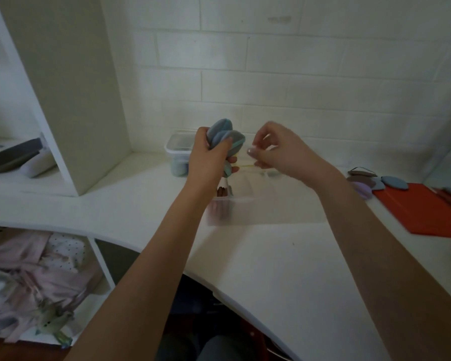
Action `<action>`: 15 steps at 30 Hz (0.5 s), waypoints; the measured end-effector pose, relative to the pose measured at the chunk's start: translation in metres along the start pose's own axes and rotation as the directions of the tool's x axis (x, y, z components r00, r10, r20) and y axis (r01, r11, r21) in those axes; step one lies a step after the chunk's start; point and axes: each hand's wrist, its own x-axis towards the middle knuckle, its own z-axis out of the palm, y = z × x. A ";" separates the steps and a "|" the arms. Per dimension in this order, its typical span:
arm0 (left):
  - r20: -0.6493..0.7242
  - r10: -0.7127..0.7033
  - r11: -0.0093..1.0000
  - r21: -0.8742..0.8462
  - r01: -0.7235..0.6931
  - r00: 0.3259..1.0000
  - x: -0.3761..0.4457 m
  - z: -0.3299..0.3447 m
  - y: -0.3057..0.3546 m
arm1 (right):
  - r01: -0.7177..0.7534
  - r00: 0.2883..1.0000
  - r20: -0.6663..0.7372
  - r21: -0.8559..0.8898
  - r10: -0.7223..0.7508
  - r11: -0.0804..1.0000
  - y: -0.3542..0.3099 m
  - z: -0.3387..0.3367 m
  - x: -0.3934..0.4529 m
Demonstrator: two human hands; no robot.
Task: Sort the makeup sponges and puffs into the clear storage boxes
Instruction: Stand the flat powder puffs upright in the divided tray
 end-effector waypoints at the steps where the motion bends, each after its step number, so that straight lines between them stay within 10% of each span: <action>1: 0.023 -0.001 1.000 0.009 0.001 1.000 0.000 0.000 0.000 | -0.029 0.998 -0.044 0.088 0.033 0.996 -0.001 0.001 0.000; 15: 0.085 -0.029 0.998 0.065 0.023 0.996 -0.004 0.000 0.004 | 0.079 0.996 -0.053 0.051 -0.077 0.996 0.001 0.011 -0.001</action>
